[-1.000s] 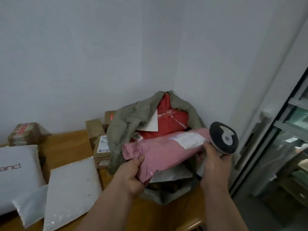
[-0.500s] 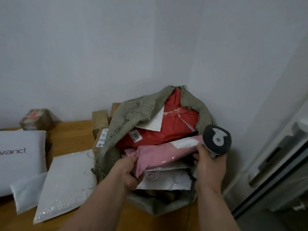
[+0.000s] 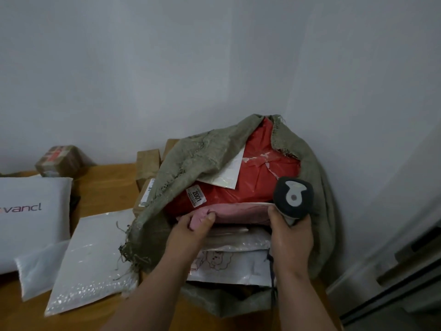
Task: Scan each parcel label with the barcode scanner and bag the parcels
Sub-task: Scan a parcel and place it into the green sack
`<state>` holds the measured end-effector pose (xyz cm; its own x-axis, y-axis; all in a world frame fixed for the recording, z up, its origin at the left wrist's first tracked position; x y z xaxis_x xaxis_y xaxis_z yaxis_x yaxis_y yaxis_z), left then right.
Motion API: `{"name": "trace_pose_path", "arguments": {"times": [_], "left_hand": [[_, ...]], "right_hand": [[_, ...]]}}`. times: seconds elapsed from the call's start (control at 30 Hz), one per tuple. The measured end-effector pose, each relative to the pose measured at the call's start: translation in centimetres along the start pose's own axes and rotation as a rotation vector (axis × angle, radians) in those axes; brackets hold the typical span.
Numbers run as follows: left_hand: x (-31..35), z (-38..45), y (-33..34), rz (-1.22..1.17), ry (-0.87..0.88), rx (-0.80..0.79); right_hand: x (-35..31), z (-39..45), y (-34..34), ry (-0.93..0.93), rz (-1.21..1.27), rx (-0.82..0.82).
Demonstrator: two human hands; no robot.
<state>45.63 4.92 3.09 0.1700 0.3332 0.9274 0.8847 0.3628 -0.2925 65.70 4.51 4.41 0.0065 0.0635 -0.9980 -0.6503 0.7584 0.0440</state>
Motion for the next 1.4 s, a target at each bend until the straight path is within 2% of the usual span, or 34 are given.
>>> {"name": "trace_pose_path", "arguments": {"times": [0.1,0.17,0.33,0.37,0.47,0.5,0.6,0.63,0.73,0.83,0.93,1.03,1.17,1.27,1.4], "left_hand": [[-0.9,2.0,0.9,0.397,0.016,0.07],[-0.6,2.9,1.3,0.58,0.052,0.089],[0.6,4.7,2.8,0.818,0.166,0.012],[0.2,4.7,3.1,0.807,0.153,0.006],[-0.9,3.5,2.4,0.556,0.059,0.139],[-1.0,2.6,1.8,0.577,0.136,0.183],[-1.1,0.4,0.6,0.754,0.526,0.274],[-0.9,0.1,0.2,0.756,0.589,0.29],[0.3,-0.7,-1.6,0.733,0.661,0.308],[0.8,-1.2,-4.4,0.566,0.746,0.332],[0.4,-0.7,-8.8,0.379,0.668,0.419],[-1.9,0.8,-14.1,0.226,0.438,0.5],[-6.6,3.0,-21.1,0.215,0.203,0.552],[-10.9,4.0,-25.0,0.184,0.029,0.533],[-15.7,5.1,-28.1,0.104,-0.212,0.426]], "right_hand": [[0.8,0.7,0.2,0.008,-0.03,-0.064],[1.5,0.9,0.7,0.051,-0.047,-0.115],[2.8,1.1,2.0,0.098,-0.118,-0.212],[3.0,1.2,2.1,0.113,-0.133,-0.218],[2.8,0.9,2.4,0.171,-0.133,-0.208],[2.6,0.7,2.5,0.163,-0.128,-0.191],[1.3,-0.4,2.9,0.099,-0.1,-0.121],[0.7,-0.9,3.1,0.075,-0.089,-0.111],[-1.4,-3.0,4.1,0.071,-0.029,-0.114],[-3.1,-5.9,4.9,0.111,0.049,-0.165],[-4.7,-9.7,6.4,0.159,0.082,-0.301],[-5.5,-14.4,8.5,0.195,0.035,-0.419],[-4.7,-20.7,11.5,0.171,-0.028,-0.549],[-3.4,-25.0,13.9,0.182,-0.086,-0.661],[-0.6,-29.2,16.9,0.218,-0.234,-0.756]]}}
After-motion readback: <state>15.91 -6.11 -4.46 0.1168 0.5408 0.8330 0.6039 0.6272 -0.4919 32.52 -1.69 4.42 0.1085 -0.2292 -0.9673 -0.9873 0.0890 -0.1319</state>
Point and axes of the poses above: each hand's wrist, its own z-axis towards the middle knuckle, its own y-axis out of the palm, x = y × z, the point moved 2 cm from there along z, towards the middle knuckle, and after that the axes turned 14 degrees about x, right-handed, at the moved point
